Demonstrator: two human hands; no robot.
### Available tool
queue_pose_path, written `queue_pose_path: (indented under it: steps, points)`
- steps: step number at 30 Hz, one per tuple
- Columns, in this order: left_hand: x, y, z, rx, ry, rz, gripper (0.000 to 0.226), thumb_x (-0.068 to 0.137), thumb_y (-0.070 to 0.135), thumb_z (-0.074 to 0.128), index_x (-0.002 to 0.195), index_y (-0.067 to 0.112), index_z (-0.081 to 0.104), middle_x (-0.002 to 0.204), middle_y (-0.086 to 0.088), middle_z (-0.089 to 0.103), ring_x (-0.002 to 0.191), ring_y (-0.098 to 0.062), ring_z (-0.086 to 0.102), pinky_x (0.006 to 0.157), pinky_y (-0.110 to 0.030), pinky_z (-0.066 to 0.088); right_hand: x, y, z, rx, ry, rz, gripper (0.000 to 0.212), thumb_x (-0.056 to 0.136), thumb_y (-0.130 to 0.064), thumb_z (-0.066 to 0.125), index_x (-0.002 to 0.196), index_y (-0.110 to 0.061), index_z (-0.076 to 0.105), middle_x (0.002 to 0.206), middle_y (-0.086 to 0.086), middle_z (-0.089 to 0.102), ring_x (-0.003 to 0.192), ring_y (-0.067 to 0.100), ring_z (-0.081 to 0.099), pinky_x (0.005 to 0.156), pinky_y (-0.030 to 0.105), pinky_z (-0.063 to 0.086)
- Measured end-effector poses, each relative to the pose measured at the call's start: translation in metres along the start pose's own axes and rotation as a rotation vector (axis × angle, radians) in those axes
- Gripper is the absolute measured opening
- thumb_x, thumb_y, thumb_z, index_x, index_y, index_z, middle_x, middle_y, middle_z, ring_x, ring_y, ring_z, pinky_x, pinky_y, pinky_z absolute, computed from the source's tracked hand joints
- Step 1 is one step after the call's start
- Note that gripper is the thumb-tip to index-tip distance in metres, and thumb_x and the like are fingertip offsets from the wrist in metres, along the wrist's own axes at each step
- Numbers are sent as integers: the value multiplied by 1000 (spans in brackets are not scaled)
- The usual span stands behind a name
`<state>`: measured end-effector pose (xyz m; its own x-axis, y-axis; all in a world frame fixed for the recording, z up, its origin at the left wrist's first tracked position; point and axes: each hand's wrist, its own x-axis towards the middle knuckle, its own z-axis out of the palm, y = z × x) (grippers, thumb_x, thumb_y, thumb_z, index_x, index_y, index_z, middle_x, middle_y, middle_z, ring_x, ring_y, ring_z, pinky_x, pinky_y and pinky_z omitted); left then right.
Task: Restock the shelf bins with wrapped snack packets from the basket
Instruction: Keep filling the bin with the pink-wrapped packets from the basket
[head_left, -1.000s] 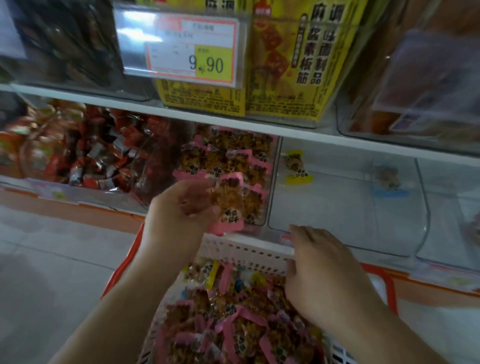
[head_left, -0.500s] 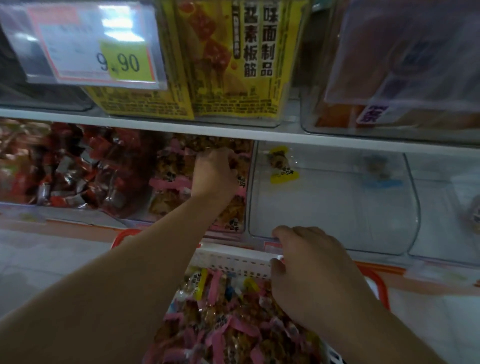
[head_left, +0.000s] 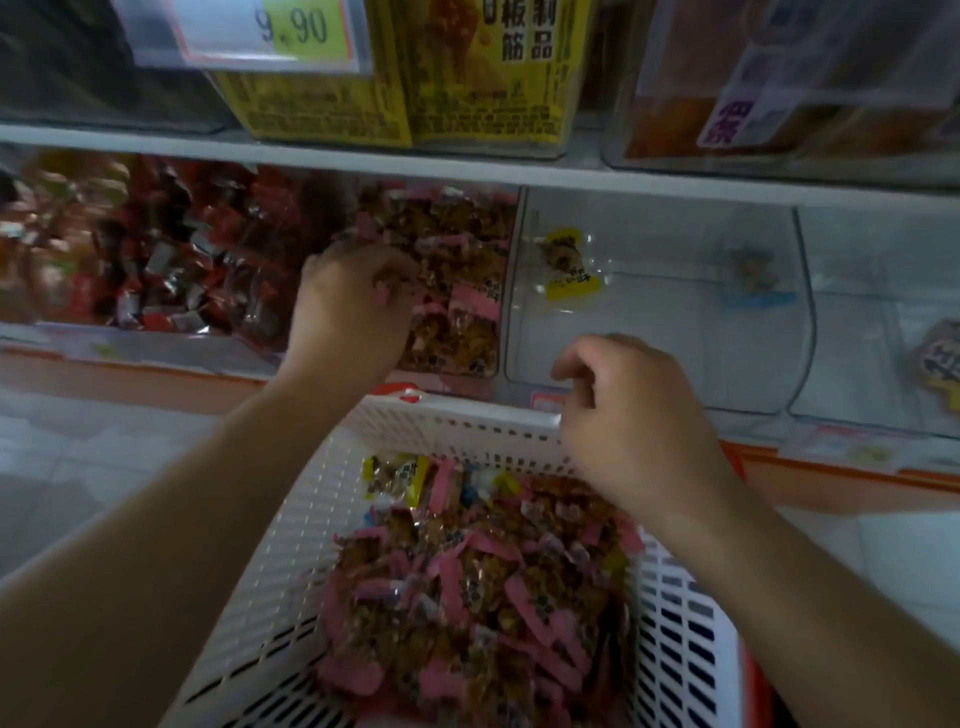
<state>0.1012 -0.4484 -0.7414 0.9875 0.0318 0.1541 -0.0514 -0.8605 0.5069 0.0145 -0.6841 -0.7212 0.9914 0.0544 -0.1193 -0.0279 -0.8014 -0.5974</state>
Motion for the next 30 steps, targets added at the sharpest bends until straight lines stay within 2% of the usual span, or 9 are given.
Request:
queue_pose_path:
  steps: [3,5,8,10,14,16,24,28,30]
  points:
    - [-55,-23,-40,32,-15,-166,29,92,19,61,117,31,71,119,2,65,107,-28,61,91,-42,53,-12,-6,13,36,-4,-119,17,97,-7,60,93,-22,67,94,-8,63,85,7,59,68,25,51]
    - [-93,-41,-57,87,-13,-272,35,90,16,63,124,26,65,125,-3,60,117,-33,55,99,-50,50,-19,-7,32,-3,-201,-104,19,99,-11,59,93,-27,66,105,-5,67,92,10,61,69,22,51]
    - [-137,-67,-64,144,-128,-519,51,95,24,61,143,17,46,140,-15,49,123,-39,51,103,-56,47,-26,-3,67,-184,-538,-7,28,99,-12,60,119,-29,69,130,-1,68,102,17,65,81,29,56]
    - [-158,-78,-59,115,-270,-639,46,101,28,52,144,15,41,130,-18,52,97,-35,60,91,-52,52,-35,4,96,-285,-635,5,53,95,-7,60,143,-29,60,142,1,63,118,22,64,88,32,56]
    - [-174,-93,-50,118,-303,-616,17,105,21,43,122,16,42,103,-12,59,82,-33,60,74,-46,53,-53,24,150,-303,-731,29,74,100,-26,55,168,-18,27,176,2,20,161,24,18,130,41,26]
    - [-173,-96,-47,120,-279,-595,13,104,17,45,117,15,42,101,-12,58,83,-35,59,71,-44,48,-58,29,163,-353,-712,50,72,104,-31,49,169,-14,21,176,4,16,162,25,13,132,41,21]
    - [-168,-91,-53,56,-359,-653,10,102,11,47,107,14,39,97,-9,56,80,-27,60,75,-45,57,-64,17,160,-405,-652,-2,59,98,-6,54,155,-15,46,152,5,51,140,26,48,113,40,48]
    - [-163,-82,-63,12,-400,-747,44,96,14,56,136,13,38,132,-15,42,121,-37,48,105,-52,48,-61,-1,138,-222,-503,12,39,96,-2,59,127,-24,70,129,-11,66,123,11,60,109,32,52]
    - [-160,-74,-71,75,-300,-640,59,94,18,61,146,13,34,146,-10,32,137,-36,33,114,-53,39,-54,-17,117,-27,-425,87,38,97,-11,68,128,-33,72,124,-23,68,114,-3,61,106,27,51]
